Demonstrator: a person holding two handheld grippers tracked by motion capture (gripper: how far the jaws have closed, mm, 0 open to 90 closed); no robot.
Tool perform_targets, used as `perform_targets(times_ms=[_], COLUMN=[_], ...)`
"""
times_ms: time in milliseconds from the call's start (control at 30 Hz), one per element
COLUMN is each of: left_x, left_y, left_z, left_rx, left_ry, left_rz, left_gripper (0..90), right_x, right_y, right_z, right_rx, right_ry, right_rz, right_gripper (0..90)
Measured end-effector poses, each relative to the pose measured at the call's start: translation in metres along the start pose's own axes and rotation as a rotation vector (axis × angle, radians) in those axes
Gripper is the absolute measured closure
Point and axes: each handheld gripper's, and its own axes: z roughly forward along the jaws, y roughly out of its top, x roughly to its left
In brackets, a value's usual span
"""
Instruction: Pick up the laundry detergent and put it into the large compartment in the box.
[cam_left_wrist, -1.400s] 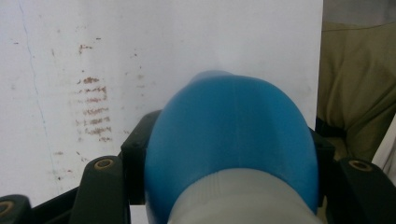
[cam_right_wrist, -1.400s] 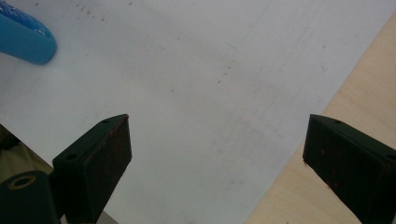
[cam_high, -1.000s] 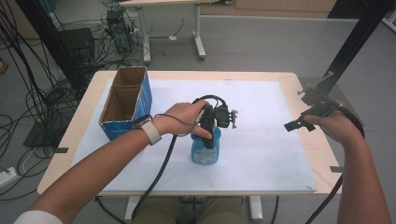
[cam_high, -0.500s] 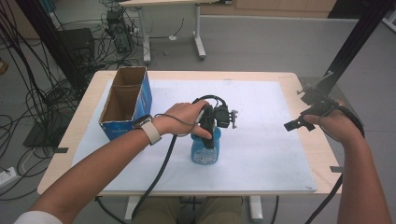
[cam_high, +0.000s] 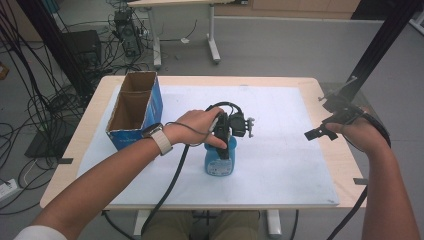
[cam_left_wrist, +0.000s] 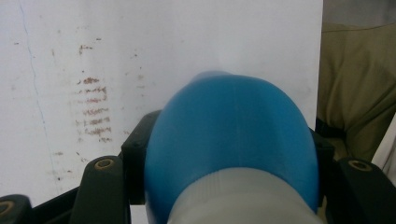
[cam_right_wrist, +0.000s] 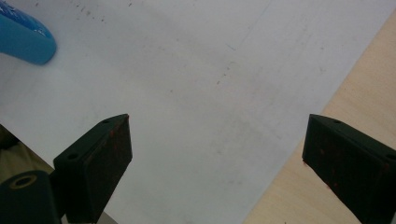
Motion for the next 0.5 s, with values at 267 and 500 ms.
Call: perform_targets(times_ms=[267, 500], left_x=[0.0006, -0.0005], left_y=[-0.0010, -0.0019], left_z=[0.0000, 0.0000], left_rx=[-0.004, -0.007], left_ry=[-0.001, 0.003], left_rz=[0.003, 0.006], left_gripper=[39.1, 39.1], right_x=[-0.0011, -0.0017], right_y=[-0.0008, -0.0018], right_z=[0.0017, 0.0027], right_rx=[0.003, 0.004], right_ry=[0.003, 0.005], right_rz=[0.004, 0.004], right_gripper=[8.2, 8.2])
